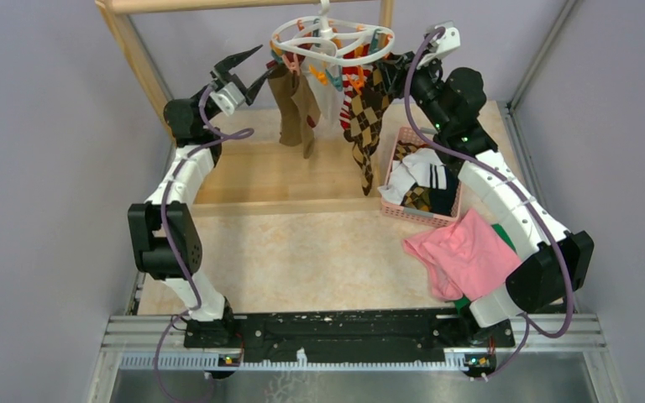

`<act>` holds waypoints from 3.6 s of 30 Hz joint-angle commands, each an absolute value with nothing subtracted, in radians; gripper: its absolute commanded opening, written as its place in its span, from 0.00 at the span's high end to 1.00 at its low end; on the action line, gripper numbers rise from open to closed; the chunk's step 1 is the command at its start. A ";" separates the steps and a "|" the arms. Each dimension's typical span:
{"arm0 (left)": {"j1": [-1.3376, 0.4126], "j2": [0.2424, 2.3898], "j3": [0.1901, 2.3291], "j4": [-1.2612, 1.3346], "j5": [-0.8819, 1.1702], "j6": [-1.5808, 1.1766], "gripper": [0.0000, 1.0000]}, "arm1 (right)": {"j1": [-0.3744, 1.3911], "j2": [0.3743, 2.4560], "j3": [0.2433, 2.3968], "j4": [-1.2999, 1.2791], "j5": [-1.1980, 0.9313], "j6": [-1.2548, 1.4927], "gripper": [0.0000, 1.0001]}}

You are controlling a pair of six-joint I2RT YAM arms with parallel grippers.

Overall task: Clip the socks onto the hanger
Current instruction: Rotate the hanger at the clothesline.

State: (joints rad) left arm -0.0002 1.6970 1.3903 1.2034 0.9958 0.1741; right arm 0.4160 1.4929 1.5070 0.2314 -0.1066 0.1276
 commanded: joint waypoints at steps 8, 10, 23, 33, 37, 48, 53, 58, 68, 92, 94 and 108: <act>-0.068 1.765 1.565 1.019 1.001 0.432 0.54 | 0.408 1.489 1.554 0.256 -0.138 0.144 0.63; -0.073 1.767 1.574 0.988 0.999 0.466 0.55 | 0.408 1.488 1.554 0.258 -0.141 0.144 0.63; -0.106 1.794 1.663 0.813 1.013 0.607 0.65 | 0.408 1.498 1.557 0.262 -0.150 0.149 0.64; -0.118 1.789 1.693 0.764 0.983 0.668 0.89 | 0.408 1.499 1.566 0.258 -0.159 0.150 0.64; -0.122 1.747 1.666 0.754 0.950 0.717 1.00 | 0.408 1.504 1.578 0.244 -0.179 0.152 0.63; -0.124 1.644 1.619 0.680 0.819 0.928 1.00 | 0.409 1.507 1.595 0.234 -0.225 0.171 0.51; -0.112 1.639 1.652 0.645 0.840 0.931 1.00 | 0.410 1.499 1.589 0.229 -0.233 0.163 0.41; -0.073 1.644 1.676 0.661 0.898 0.860 1.00 | 0.408 1.458 1.542 0.254 -0.262 0.134 0.24; 0.016 1.619 1.670 0.633 0.968 0.829 1.00 | 0.404 1.388 1.477 0.274 -0.273 0.107 0.15; -0.025 1.378 1.507 0.311 0.599 1.084 1.00 | 0.400 1.280 1.375 0.287 -0.325 0.162 0.14; -0.057 1.370 1.506 0.291 0.546 1.103 1.00 | 0.400 1.272 1.369 0.292 -0.336 0.166 0.14; -0.237 1.301 1.477 0.201 0.210 1.297 1.00 | 0.399 1.234 1.341 0.300 -0.351 0.180 0.14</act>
